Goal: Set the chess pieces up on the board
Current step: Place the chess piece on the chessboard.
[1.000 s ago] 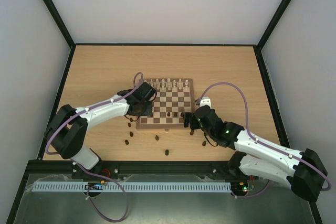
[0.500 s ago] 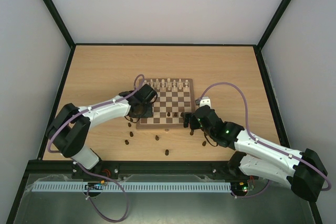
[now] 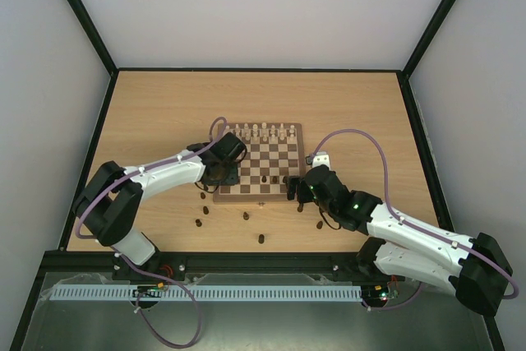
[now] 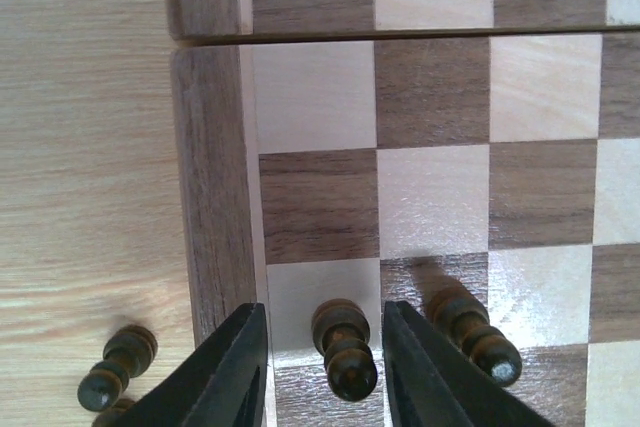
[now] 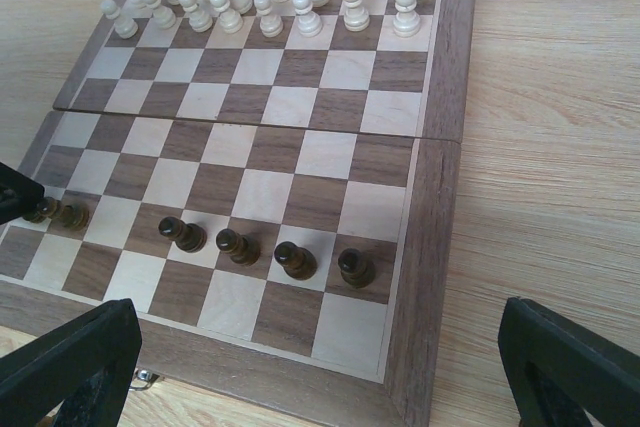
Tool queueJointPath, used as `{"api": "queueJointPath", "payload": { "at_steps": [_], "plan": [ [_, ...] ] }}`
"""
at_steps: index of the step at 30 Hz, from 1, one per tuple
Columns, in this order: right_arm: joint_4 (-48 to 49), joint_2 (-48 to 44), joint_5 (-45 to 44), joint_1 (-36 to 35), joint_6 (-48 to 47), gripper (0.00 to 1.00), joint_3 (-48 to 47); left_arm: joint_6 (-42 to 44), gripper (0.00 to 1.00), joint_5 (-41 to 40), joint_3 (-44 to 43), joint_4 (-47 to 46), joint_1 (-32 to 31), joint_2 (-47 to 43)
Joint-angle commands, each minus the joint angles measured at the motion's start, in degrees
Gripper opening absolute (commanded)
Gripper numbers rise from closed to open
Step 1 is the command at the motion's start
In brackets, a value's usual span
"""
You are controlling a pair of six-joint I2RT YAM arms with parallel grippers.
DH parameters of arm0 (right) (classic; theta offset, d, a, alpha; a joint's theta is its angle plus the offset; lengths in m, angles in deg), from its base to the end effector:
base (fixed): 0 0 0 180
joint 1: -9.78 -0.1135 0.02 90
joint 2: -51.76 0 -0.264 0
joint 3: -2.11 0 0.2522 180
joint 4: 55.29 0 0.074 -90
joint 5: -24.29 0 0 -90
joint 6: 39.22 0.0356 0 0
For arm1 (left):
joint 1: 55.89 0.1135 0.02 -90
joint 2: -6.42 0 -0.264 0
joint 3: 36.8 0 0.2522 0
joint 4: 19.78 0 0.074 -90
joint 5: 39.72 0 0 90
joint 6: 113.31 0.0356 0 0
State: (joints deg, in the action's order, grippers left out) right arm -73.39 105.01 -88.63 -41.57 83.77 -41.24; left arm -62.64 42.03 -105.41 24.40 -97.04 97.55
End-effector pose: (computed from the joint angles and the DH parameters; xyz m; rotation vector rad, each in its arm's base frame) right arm 0.1387 0.1513 0.2315 -0.0802 2.0555 0.5169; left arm 0.2303 -0.1945 0.1805 0.0028 2.7321 -0.2135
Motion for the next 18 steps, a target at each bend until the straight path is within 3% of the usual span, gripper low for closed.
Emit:
{"api": "queueJointPath", "payload": {
  "at_steps": [1,4,18],
  "plan": [
    [0.8,-0.2,-0.3,-0.1,-0.1,0.99,0.6,-0.1,0.40,-1.4,-1.1,1.9,-0.6,-1.0],
    [0.9,0.1,-0.4,-0.1,-0.1,0.99,0.6,0.0,0.50,-2.3,-1.7,2.1,-0.9,-2.8],
    [0.4,0.8,-2.1,-0.2,0.0,0.99,0.4,3.4,0.74,-5.1,-6.7,1.9,-0.8,-6.0]
  ]
}}
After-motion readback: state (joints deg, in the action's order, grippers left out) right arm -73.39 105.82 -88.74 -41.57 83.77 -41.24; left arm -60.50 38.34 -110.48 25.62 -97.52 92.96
